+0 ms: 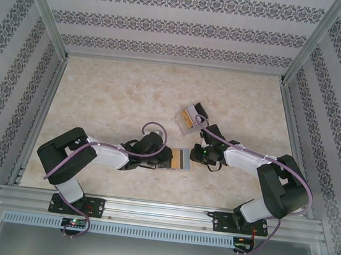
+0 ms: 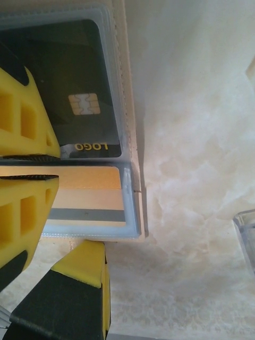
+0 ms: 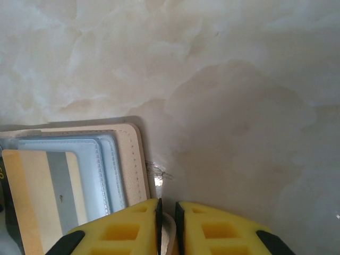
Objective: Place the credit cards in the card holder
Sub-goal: Insert the credit card into the card slot.
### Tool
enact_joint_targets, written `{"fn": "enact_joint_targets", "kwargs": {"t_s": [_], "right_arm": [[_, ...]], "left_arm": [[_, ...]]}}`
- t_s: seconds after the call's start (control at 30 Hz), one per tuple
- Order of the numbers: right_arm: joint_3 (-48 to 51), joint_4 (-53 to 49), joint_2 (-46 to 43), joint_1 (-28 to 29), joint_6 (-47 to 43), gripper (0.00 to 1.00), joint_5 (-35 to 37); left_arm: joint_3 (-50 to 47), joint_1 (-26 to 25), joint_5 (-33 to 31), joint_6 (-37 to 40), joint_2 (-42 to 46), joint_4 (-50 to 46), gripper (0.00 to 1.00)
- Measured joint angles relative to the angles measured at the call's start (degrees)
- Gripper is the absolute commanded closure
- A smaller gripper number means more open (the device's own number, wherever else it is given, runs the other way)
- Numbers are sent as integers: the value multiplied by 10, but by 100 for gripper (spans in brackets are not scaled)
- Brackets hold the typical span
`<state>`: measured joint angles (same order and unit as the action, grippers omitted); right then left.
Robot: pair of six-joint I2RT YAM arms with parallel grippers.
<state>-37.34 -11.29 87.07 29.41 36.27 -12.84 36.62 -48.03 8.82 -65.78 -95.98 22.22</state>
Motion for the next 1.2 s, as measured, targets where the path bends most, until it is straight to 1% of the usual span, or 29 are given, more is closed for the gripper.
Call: {"fn": "enact_joint_targets", "kwargs": {"t_s": [0.4, 0.6, 0.7, 0.8, 0.97, 1.1, 1.2], "right_arm": [[0, 1, 1, 0, 0, 82, 0], [0, 0, 1, 0, 0, 82, 0], [-2, -1, 2, 0, 1, 82, 0], [-2, -1, 3, 0, 6, 82, 0], [-1, -2, -6, 1, 15, 78, 0], [-3, -7, -16, 5, 15, 72, -1], [-22, -33, -27, 3, 10, 70, -3]], "left_arm": [[52, 0, 33, 9, -50, -4, 89], [52, 0, 35, 9, -49, -4, 86], [42, -3, 23, 9, -33, -12, 83], [37, -7, -2, 11, -4, -63, 81], [34, -6, -43, 17, 34, -148, 79], [33, 5, -46, 22, 44, -172, 77], [46, 13, -50, 37, 50, -205, 74]]}}
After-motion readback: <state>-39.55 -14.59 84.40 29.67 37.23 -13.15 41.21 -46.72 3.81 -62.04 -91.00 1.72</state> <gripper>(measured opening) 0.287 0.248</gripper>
